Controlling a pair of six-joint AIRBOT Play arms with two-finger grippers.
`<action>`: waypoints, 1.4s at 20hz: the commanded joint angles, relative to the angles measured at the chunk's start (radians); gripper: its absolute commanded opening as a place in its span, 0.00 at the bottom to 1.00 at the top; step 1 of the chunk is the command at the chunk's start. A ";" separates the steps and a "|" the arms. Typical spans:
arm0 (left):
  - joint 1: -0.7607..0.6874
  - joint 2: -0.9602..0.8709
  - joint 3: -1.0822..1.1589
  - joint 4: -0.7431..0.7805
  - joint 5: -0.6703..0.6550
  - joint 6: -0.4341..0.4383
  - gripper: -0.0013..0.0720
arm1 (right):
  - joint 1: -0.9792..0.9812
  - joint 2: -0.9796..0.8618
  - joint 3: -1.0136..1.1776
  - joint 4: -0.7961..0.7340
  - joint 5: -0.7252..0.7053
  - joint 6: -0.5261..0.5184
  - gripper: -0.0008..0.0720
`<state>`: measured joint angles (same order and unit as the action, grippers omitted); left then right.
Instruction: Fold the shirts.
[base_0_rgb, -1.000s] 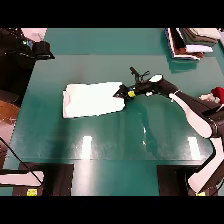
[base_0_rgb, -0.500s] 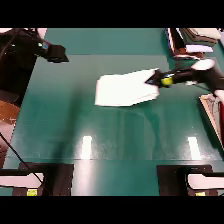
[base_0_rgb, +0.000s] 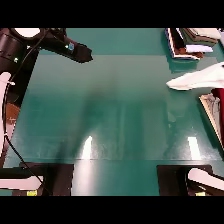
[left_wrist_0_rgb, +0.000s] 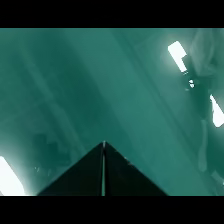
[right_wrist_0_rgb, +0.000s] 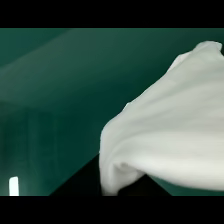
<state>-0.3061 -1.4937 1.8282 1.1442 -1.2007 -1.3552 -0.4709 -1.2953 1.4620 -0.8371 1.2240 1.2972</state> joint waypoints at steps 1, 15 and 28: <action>-0.039 0.000 0.000 0.000 0.011 -0.003 0.06 | -0.108 -0.101 0.142 0.006 0.000 -0.031 0.03; -0.039 0.000 0.000 0.001 -0.021 -0.007 0.06 | -0.206 -0.148 0.507 -0.185 0.177 -0.029 0.03; -0.039 0.000 0.000 0.003 -0.044 0.054 0.06 | -0.555 0.274 -0.129 -0.554 0.178 0.023 0.78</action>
<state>-0.3450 -1.4937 1.8282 1.1473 -1.2358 -1.3220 -0.9615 -1.0904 1.4612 -1.2690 1.4078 1.2999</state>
